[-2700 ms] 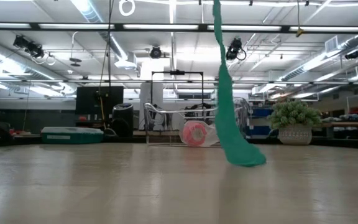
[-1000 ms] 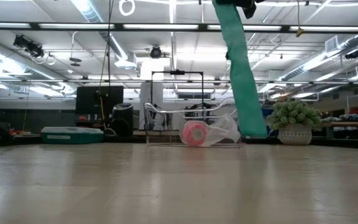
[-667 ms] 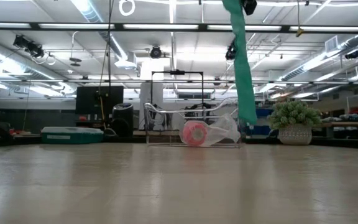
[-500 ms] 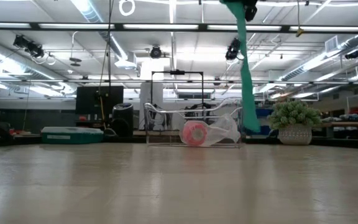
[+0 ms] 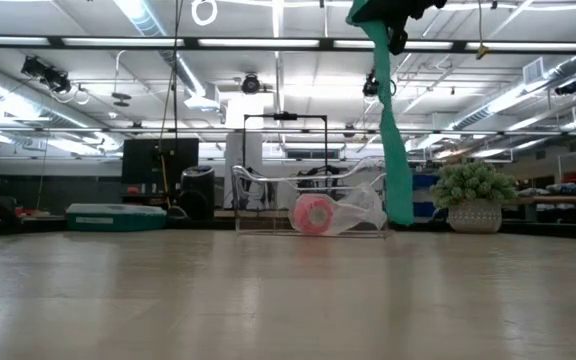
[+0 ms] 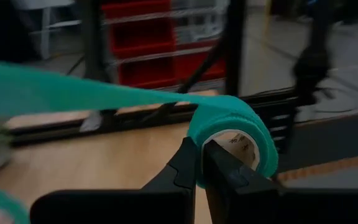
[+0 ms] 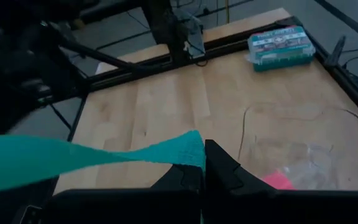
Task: Roll bandage
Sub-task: Roll the blue bandage
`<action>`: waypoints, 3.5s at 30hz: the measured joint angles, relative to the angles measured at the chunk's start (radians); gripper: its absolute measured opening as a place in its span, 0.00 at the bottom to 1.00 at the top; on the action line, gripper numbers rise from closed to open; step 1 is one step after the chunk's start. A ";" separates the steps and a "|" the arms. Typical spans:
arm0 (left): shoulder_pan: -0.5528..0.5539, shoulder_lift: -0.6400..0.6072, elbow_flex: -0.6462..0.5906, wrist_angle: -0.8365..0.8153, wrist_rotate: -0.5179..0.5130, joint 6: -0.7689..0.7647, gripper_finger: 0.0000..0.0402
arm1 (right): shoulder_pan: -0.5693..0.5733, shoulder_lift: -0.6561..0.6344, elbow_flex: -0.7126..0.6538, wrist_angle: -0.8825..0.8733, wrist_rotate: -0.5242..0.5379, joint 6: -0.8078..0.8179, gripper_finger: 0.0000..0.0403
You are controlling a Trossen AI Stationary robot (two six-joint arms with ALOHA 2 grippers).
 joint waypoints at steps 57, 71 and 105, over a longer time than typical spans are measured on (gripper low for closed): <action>0.173 0.166 0.000 -0.072 -0.077 -0.078 0.06 | 0.065 -0.203 0.000 0.035 0.312 0.000 0.00; 0.110 0.169 0.000 0.128 0.001 -0.015 0.06 | 0.058 -0.083 0.000 0.034 0.415 0.014 0.00; 0.102 0.162 0.146 0.406 0.380 0.066 0.06 | 0.158 -0.083 -0.006 -0.265 0.415 0.100 0.45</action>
